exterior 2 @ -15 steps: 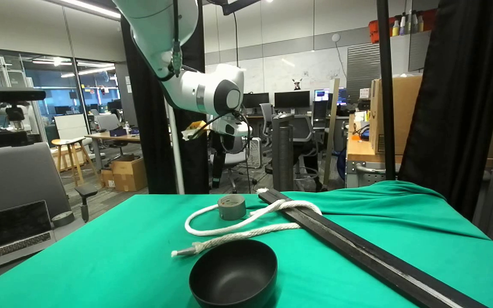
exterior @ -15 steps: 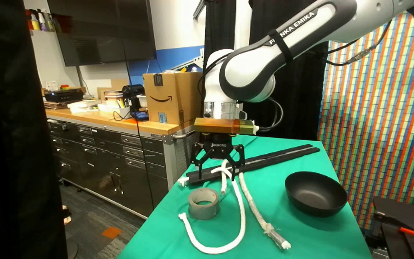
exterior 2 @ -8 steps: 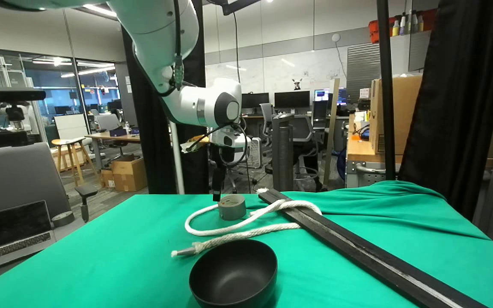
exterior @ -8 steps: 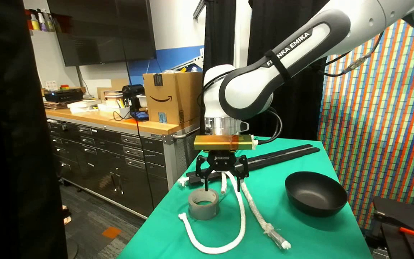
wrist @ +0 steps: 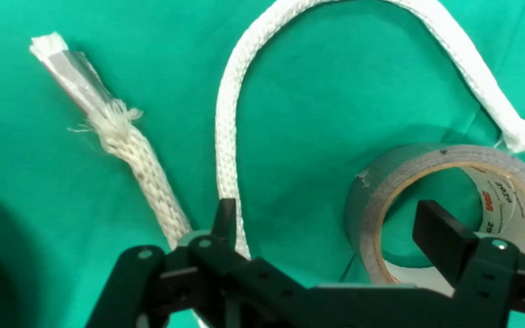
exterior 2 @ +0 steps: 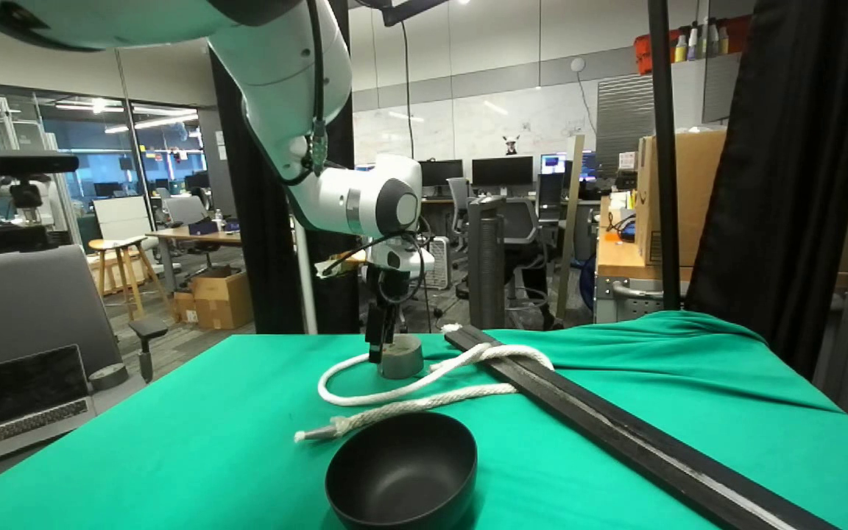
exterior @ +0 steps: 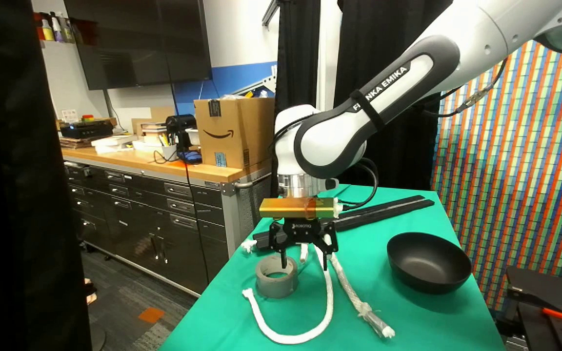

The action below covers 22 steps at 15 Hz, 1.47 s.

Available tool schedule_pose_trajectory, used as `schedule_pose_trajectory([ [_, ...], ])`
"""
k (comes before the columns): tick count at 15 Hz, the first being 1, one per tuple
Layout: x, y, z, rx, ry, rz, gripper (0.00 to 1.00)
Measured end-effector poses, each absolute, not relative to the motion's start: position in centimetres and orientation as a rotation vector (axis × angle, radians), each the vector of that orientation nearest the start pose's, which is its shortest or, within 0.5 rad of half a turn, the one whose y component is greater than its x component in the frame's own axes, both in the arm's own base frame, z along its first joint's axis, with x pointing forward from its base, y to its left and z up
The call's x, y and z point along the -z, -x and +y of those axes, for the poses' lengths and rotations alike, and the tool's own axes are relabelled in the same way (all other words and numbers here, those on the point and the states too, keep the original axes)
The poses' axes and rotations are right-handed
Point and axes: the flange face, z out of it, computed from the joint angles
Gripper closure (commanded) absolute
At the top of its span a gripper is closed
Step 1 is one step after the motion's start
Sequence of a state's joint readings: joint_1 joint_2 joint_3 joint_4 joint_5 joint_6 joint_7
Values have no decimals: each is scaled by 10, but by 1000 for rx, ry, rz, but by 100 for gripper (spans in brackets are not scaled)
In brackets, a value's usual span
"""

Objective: Put the masking tape in the bowl

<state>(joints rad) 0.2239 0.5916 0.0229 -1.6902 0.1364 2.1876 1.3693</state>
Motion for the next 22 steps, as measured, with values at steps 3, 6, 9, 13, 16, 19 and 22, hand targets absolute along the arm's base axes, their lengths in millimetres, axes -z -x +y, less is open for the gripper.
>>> schedule_pose_trajectory([
  [3, -235, -651, 163, -246, 2541, 1824, 0],
  [6, -224, -654, 161, -257, 2530, 1852, 0],
  [9, -215, -657, 162, -264, 2529, 1860, 26],
  [13, -207, -659, 162, -269, 2531, 1862, 58],
  [16, -207, -662, 163, -265, 2529, 1860, 80],
  [19, -209, -664, 163, -259, 2526, 1858, 92],
  [22, -213, -667, 164, -249, 2522, 1853, 89],
])
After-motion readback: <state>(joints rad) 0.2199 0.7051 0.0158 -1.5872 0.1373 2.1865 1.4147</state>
